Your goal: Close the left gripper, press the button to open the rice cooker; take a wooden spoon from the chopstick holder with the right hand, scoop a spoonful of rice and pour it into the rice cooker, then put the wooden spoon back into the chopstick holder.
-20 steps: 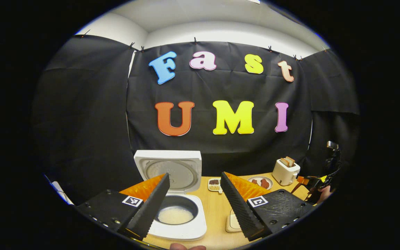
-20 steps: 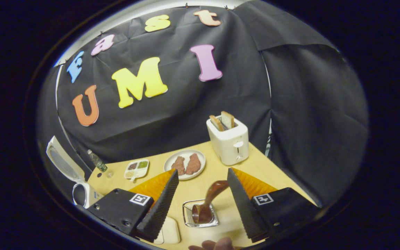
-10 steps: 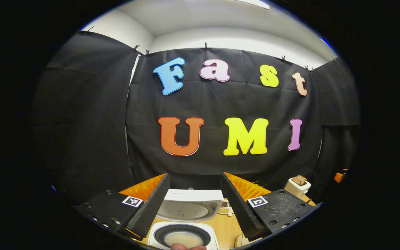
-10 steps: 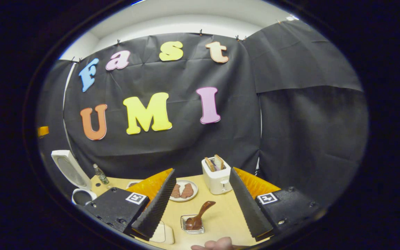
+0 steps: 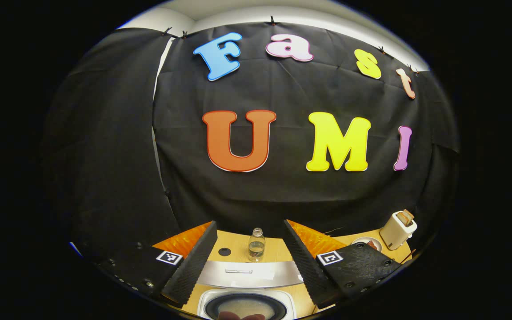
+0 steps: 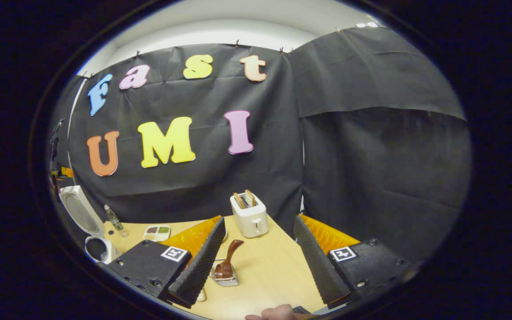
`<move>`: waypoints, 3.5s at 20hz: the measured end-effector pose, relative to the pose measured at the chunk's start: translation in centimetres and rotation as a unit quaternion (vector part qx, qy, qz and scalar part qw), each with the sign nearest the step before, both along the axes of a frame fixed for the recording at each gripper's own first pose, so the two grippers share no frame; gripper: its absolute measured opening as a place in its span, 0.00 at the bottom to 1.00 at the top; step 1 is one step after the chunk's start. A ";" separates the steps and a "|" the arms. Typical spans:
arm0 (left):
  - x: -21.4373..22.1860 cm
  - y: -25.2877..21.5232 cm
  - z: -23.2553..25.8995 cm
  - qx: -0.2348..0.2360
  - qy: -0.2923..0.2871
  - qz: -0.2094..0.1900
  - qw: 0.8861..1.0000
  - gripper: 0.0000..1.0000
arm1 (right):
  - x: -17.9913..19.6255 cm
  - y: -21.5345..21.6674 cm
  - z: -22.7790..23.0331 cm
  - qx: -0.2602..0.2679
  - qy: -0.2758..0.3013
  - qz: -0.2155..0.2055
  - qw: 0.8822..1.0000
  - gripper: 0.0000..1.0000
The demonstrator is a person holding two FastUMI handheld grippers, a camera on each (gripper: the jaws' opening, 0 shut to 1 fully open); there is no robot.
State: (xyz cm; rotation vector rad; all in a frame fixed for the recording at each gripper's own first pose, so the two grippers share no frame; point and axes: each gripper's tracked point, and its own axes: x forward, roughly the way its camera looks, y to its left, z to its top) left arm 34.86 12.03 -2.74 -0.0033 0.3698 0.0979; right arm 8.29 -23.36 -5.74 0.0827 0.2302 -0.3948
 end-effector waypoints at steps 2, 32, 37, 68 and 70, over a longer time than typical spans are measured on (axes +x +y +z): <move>-0.6 0.1 -1.5 0.003 0.037 -0.004 0.999 0.95 | -0.9 -1.1 -0.3 -0.003 0.004 -0.020 1.000 1.00; -24.5 -1.5 -16.9 -0.048 0.270 -0.011 0.962 0.99 | 1.3 12.0 -2.0 0.024 0.008 0.154 0.988 1.00; -26.2 -1.9 -19.8 -0.075 0.312 -0.010 0.947 0.98 | 1.8 12.9 -1.2 0.028 -0.003 0.165 0.986 1.00; -25.8 -3.9 -6.2 -0.120 0.078 -0.032 0.989 0.95 | 1.2 18.0 1.6 0.024 -0.026 0.201 0.979 0.96; -26.5 -4.4 -2.3 -0.108 0.019 -0.050 0.993 0.95 | -0.2 19.1 3.2 0.013 -0.038 0.196 0.980 0.96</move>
